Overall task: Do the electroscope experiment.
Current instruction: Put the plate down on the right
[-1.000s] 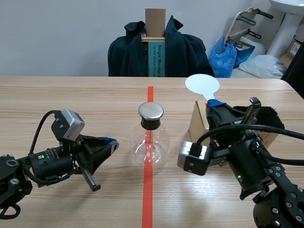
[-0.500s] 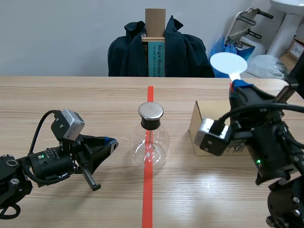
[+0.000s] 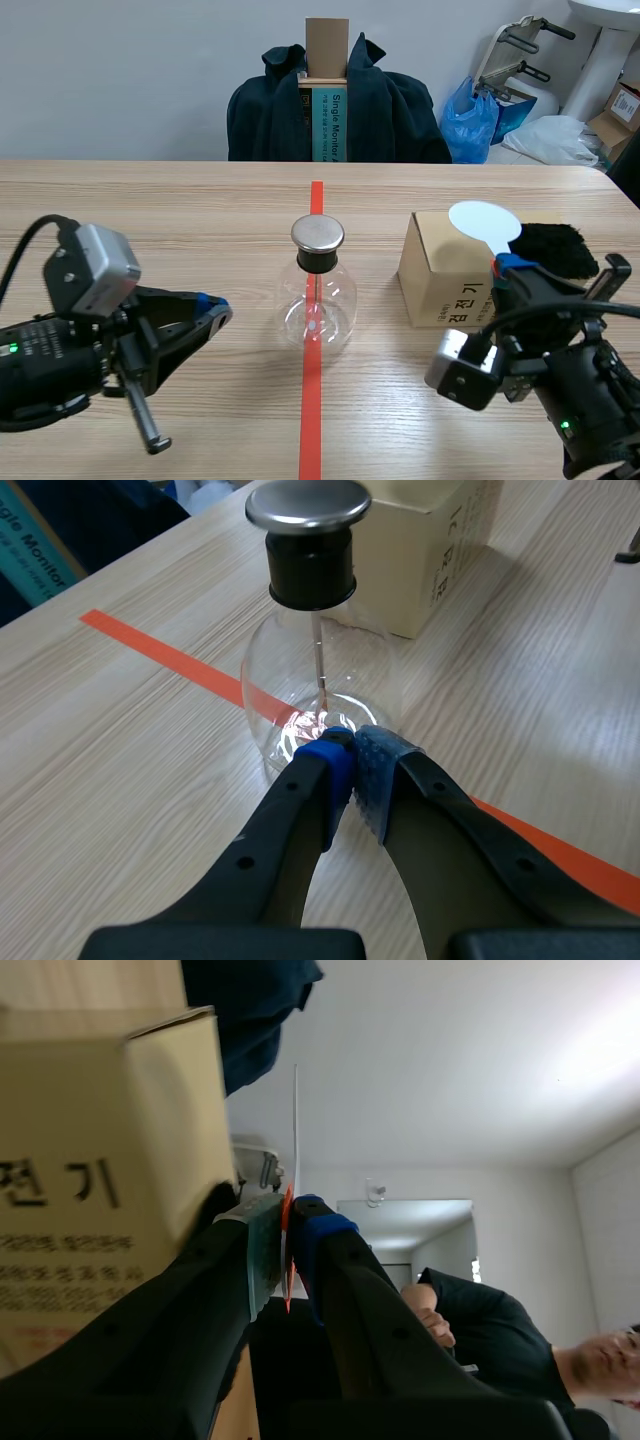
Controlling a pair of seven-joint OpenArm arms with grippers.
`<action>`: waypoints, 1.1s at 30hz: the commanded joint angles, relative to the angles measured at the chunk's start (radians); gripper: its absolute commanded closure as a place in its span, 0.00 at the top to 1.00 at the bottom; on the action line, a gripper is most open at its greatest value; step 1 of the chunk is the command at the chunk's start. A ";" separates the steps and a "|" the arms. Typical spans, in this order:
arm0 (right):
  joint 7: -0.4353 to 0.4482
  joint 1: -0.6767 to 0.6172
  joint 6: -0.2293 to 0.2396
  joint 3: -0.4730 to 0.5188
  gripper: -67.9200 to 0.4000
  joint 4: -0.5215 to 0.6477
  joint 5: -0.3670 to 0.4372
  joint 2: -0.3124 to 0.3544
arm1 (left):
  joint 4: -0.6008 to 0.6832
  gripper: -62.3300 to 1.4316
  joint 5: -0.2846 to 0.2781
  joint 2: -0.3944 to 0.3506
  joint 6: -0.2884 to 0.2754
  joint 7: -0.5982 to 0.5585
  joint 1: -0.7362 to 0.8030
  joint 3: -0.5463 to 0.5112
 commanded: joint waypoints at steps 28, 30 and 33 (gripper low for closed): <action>0.076 0.117 -0.058 -0.001 0.62 -0.147 0.020 -0.080 | 0.502 1.00 -0.100 -0.004 0.100 0.200 0.413 -0.194; 0.072 0.117 -0.058 -0.001 0.73 -0.147 0.020 -0.080 | 0.502 1.00 -0.101 -0.004 0.100 0.200 0.413 -0.194; 0.066 0.117 -0.058 -0.001 0.80 -0.147 0.027 -0.080 | 0.502 1.00 -0.121 -0.004 0.099 0.202 0.415 -0.194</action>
